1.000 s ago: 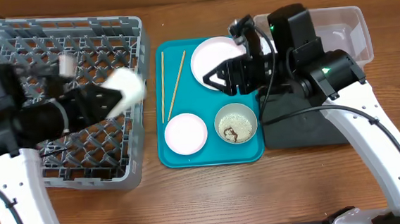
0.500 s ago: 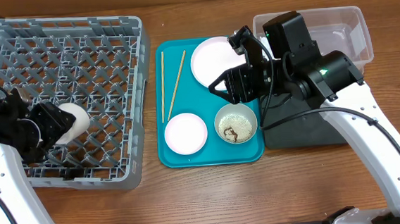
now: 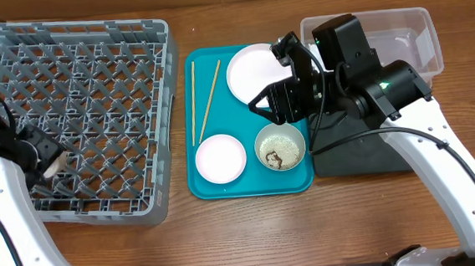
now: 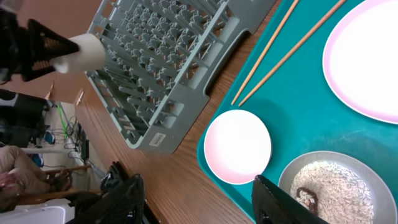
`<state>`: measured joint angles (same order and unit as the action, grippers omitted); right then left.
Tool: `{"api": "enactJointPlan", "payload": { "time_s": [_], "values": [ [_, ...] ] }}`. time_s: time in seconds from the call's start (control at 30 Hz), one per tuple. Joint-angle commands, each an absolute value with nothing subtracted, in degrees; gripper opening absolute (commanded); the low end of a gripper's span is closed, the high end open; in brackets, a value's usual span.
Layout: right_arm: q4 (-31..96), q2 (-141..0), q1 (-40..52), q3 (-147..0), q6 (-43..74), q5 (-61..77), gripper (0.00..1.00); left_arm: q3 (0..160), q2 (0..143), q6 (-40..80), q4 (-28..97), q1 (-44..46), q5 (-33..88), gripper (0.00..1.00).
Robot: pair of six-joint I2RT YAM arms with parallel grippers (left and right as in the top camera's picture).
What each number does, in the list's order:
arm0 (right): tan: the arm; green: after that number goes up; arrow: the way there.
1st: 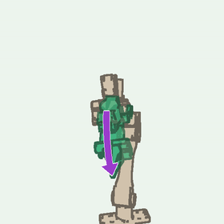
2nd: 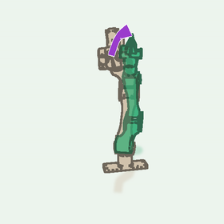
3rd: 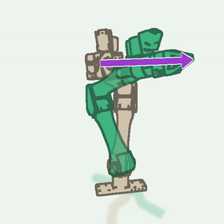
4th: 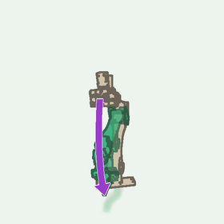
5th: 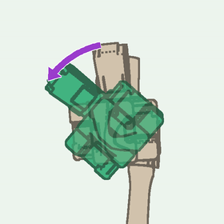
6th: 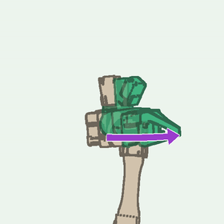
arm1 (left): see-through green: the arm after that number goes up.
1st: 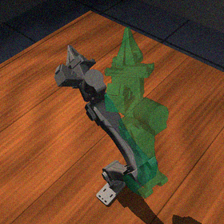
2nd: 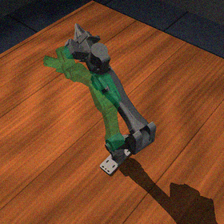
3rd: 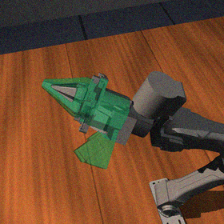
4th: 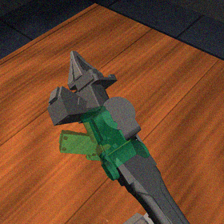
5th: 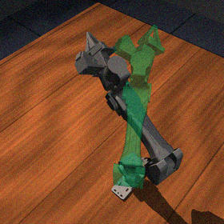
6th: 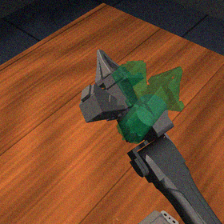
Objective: Sort waste into correct bins and load items into the dishwasher
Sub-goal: 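Lower the white cup into the dish rack with the left gripper and release, then grasp the grey bowl of rice with the right gripper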
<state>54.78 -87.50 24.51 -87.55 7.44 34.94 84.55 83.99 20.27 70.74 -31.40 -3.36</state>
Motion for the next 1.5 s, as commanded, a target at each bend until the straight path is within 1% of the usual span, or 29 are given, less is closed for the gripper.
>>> {"api": "enactJointPlan", "payload": {
  "time_s": [0.0, 0.1, 0.2, 0.3, 0.33, 0.37, 0.57, 0.63, 0.73, 0.8, 0.9, 0.93, 1.07, 1.13, 1.2, 1.27, 1.3, 1.37, 1.47],
  "values": [
    [55.1, -87.1, 24.8, -88.5, 7.0, 34.6, 0.57, 84.5, 89.0, 22.4, 70.2, -31.7, -5.4, 0.52],
    [55.5, -87.1, 24.8, -88.5, 7.0, 34.5, 0.57, 84.5, 92.2, 22.3, 70.0, -31.8, -3.2, 0.54],
    [55.8, -87.1, 24.8, -88.5, 7.0, 34.5, 0.57, 84.5, 94.7, 22.3, 70.0, -32.2, -1.8, 0.59],
    [55.9, -87.1, 24.8, -88.5, 7.0, 34.5, 0.57, 84.5, 95.9, 22.3, 69.6, -32.5, -1.5, 0.77],
    [55.9, -87.1, 24.8, -88.5, 7.0, 34.5, 0.57, 84.5, 95.9, 22.3, 69.3, -32.7, -0.9, 0.85],
    [55.9, -87.1, 24.8, -88.5, 7.0, 34.5, 0.57, 84.8, 95.8, 22.3, 68.7, -32.8, 0.7, 1.0],
    [56.0, -87.1, 24.8, -88.5, 7.0, 34.5, 0.57, 91.4, 95.6, 20.9, 72.7, -32.9, 11.2, 1.0],
    [56.2, -87.1, 24.8, -88.5, 7.0, 34.5, 0.57, 94.1, 94.9, 16.8, 74.1, -32.1, 17.1, 1.0],
    [56.7, -87.2, 24.8, -88.5, 7.8, 34.5, 0.57, 97.2, 92.8, 11.1, 77.1, -28.7, 22.7, 0.99],
    [57.7, -87.6, 24.9, -88.5, 11.2, 31.7, 0.6, 98.1, 90.7, 8.6, 79.2, -24.8, 22.7, 0.98],
    [61.7, -88.9, 26.2, -88.5, 17.6, 22.7, 0.6, 98.1, 87.3, 6.2, 81.4, -17.7, 20.7, 0.98],
    [63.3, -89.8, 27.1, -88.3, 18.3, 20.7, 0.6, 98.1, 86.1, 6.3, 82.1, -14.7, 18.9, 0.97],
    [63.7, -92.2, 31.5, -86.0, 18.4, 19.2, 0.59, 98.1, 84.1, 7.3, 82.9, -8.2, 16.1, 0.97],
    [63.6, -94.4, 34.7, -84.6, 21.2, 13.7, 0.59, 98.1, 83.5, 7.3, 82.8, -6.4, 16.1, 0.96],
    [63.5, -96.9, 37.2, -83.9, 24.7, 7.9, 0.56, 98.1, 83.0, 7.1, 83.0, -5.6, 16.8, 0.94],
    [62.4, -100.1, 38.8, -83.8, 27.1, 3.1, 0.53, 98.1, 81.8, 4.0, 82.9, -5.6, 20.7, 0.87],
    [61.5, -101.2, 39.1, -83.8, 27.3, 2.2, 0.51, 98.1, 80.9, 2.1, 82.8, -5.6, 22.9, 0.85],
    [58.7, -104.2, 39.2, -83.8, 27.5, 2.6, 0.46, 98.4, 78.0, 0.0, 82.2, -5.6, 25.6, 0.84],
    [56.5, -107.3, 39.0, -83.8, 28.8, 2.6, 0.41, 99.7, 72.8, -0.3, 81.3, -5.6, 25.1, 0.85]
  ]
}}
